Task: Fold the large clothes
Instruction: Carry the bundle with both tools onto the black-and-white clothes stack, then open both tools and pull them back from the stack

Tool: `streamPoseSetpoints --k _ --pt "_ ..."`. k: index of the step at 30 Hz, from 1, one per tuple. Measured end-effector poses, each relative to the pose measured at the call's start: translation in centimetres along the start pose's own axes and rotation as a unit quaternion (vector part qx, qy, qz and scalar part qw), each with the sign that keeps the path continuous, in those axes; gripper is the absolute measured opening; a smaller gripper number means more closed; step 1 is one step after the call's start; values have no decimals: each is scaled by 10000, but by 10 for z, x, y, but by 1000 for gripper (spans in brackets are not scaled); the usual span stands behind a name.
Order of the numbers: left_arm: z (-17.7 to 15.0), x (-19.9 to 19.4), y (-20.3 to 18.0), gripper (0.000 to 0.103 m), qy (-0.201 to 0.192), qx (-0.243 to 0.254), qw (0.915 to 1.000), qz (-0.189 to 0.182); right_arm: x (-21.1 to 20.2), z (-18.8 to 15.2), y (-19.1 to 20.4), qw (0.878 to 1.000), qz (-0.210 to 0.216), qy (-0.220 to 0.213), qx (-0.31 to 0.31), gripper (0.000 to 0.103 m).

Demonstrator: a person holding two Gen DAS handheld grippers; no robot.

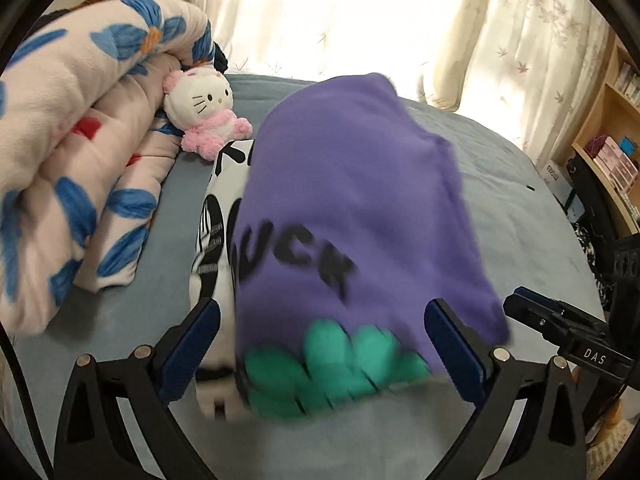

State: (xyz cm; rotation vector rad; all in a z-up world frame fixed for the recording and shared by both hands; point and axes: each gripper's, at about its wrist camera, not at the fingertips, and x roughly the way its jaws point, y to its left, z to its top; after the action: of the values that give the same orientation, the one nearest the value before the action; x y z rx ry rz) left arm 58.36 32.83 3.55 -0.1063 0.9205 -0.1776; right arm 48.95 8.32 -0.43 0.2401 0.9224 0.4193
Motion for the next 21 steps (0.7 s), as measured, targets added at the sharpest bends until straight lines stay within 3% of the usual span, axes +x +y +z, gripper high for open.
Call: streamPoseSetpoints --k 4,7,15,21 --pt "-28 -52 -28 102 -95 7 9998 -178 -51 -23 10 9998 -101 108 -161 57" --pt "-46 -83 -53 102 -119 118 9998 -116 -97 -40 21 9994 -113 109 -296 57" --pt "-97 -170 -124 102 -203 215 9991 -314 -225 -83 44 9974 -135 -98 -708 57" --pt "-144 -230 -177 102 -351 322 9981 -394 -296 -122 39 9956 -454 -265 -774 57"
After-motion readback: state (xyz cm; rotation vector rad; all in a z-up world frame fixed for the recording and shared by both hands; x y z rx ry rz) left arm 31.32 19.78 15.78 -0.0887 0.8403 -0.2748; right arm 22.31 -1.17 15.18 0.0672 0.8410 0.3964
